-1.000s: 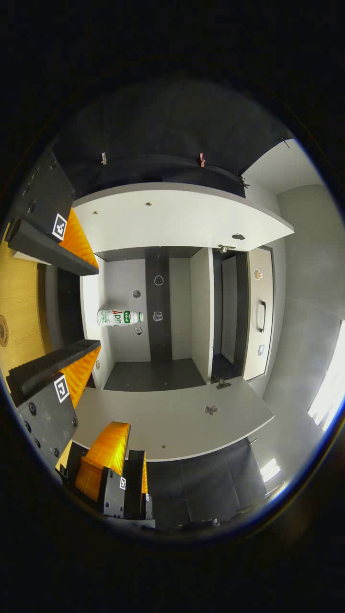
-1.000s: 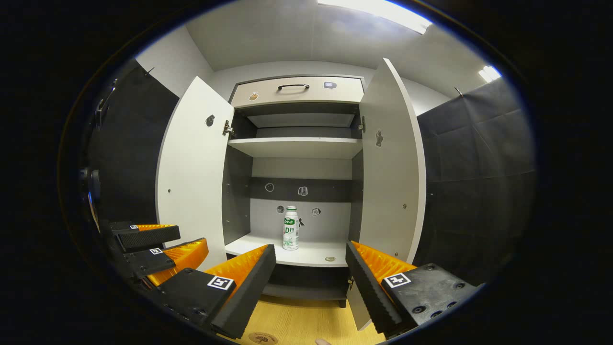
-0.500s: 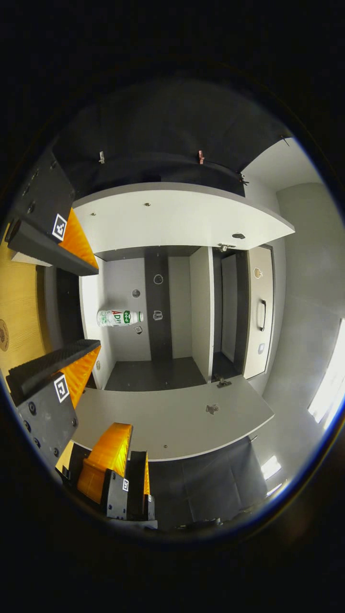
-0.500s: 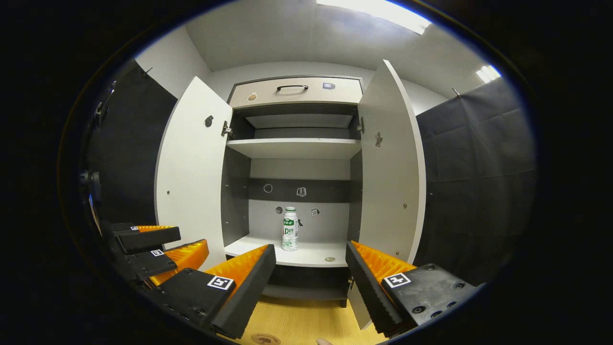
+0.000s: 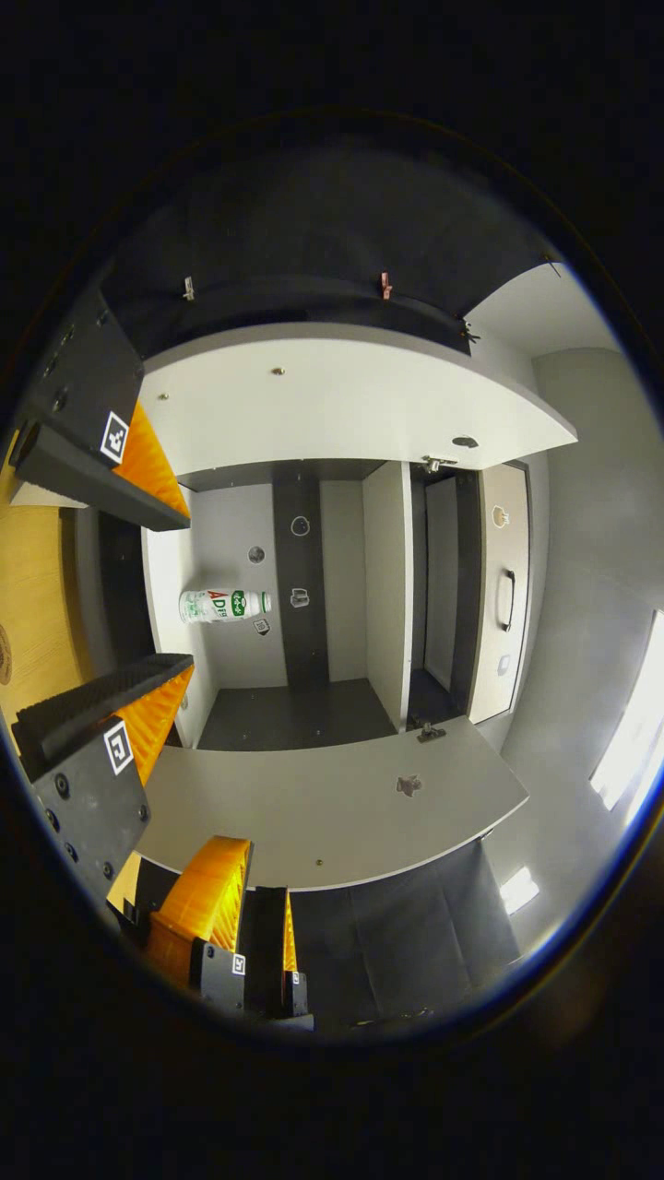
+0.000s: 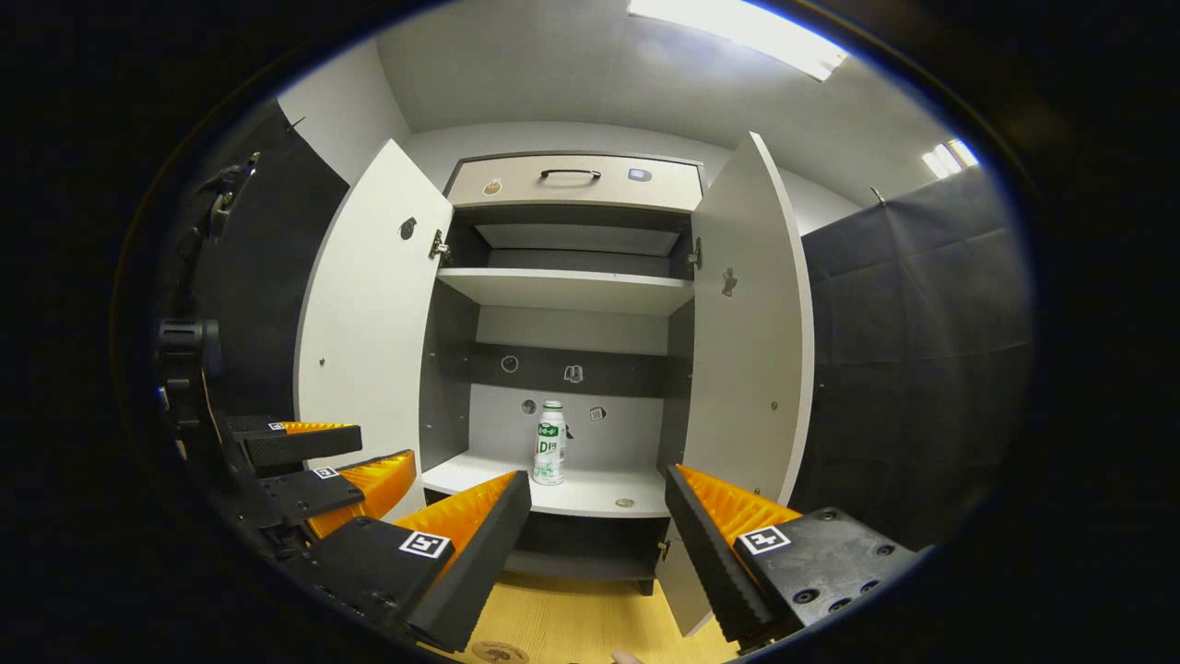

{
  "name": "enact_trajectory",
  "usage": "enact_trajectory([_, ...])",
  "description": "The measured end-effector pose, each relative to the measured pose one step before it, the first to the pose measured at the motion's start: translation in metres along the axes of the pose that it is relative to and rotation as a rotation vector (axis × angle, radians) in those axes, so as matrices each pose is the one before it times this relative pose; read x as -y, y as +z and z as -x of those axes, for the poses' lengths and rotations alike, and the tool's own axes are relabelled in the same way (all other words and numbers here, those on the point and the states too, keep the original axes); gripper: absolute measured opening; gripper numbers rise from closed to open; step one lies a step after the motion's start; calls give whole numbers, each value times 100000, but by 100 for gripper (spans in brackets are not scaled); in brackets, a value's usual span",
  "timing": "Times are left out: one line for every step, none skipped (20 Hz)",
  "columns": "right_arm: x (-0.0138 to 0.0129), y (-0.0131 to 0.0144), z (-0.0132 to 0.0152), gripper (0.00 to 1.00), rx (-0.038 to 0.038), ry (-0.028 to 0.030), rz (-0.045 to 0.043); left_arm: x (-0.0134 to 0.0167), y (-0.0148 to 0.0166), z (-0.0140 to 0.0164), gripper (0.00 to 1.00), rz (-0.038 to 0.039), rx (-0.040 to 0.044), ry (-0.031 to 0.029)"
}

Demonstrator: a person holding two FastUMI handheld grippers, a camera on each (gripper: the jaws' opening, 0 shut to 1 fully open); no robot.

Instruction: Grasp the bottle in the cabinet with the left hand and place it on the coaster, then close the right door with the right hand and the left door with the left hand.

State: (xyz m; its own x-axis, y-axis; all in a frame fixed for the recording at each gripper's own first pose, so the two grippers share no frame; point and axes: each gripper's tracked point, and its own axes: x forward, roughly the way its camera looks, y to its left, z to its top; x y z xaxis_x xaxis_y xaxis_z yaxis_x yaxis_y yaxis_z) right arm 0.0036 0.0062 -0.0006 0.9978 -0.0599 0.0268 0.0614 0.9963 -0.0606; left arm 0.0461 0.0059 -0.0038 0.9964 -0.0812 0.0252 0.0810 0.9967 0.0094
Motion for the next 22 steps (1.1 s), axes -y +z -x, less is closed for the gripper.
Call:
enact_trajectory([201,1,-511,97,13,72,-689,246,-147,-1031,86,635,285,-373])
enact_trajectory([176,114,-596,97,583,377,-355,142,-317,-1196,86,86,-34,78])
enact_trajectory([315,263,-727,97,1233,126,280,92,-395,-1246,86,-652,-375,553])
enact_trajectory([398,284,-844,97,1796,-200,426,127,-289,-1271,86,-651,186,124])
enact_trajectory([343,135,-1009,97,1152,-44,266,198,-511,-1331,86,-268,-416,-213])
enact_trajectory([160,-206,-973,97,213,576,147,270,-442,-1390,86,571,-247,-482])
enact_trajectory([139,-214,-996,97,275,760,120,205,-258,-1512,85,1281,-182,-496])
enact_trajectory([280,-327,-1010,97,56,331,260,129,-286,-1632,86,1119,26,-101])
enact_trajectory([194,-633,-978,97,-994,635,559,-13,-183,-1703,85,346,-347,560])
enact_trajectory([20,-784,-864,97,-1508,1380,913,-83,-329,-1717,85,-145,-767,559])
enact_trajectory([118,-577,-826,97,-917,1052,1002,15,-252,-1664,85,-131,-529,268])
enact_trajectory([179,-367,-915,97,-216,628,573,-24,-269,-1498,85,-108,-259,299])
enact_trajectory([18,-343,-765,98,-184,1105,-105,-27,-213,-1441,85,-274,-394,485])
enact_trajectory([-176,-358,-776,97,-260,1594,-688,-32,-396,-1256,85,-217,-534,566])
enact_trajectory([-155,-378,-715,97,-468,1758,-570,-10,-207,-1315,85,-758,-103,612])
enact_trajectory([-142,-402,-747,97,-613,1737,-164,29,-229,-1297,85,-1052,177,685])
enact_trajectory([-31,-352,-577,97,-565,1474,171,125,-40,-1083,85,-495,491,145])
enact_trajectory([-25,-323,-641,97,-455,1113,476,140,-110,-969,84,130,381,-95])
enact_trajectory([18,-310,-556,98,-469,943,568,224,-119,-971,84,674,73,-323])
enact_trajectory([11,-242,-540,98,-242,1065,530,193,-318,-821,84,549,-15,-539])
enact_trajectory([62,-133,-499,97,-34,934,287,15,-254,-891,84,8,-190,-197])
enact_trajectory([104,-157,-497,97,-284,875,3,-46,-334,-818,84,-490,-331,552])
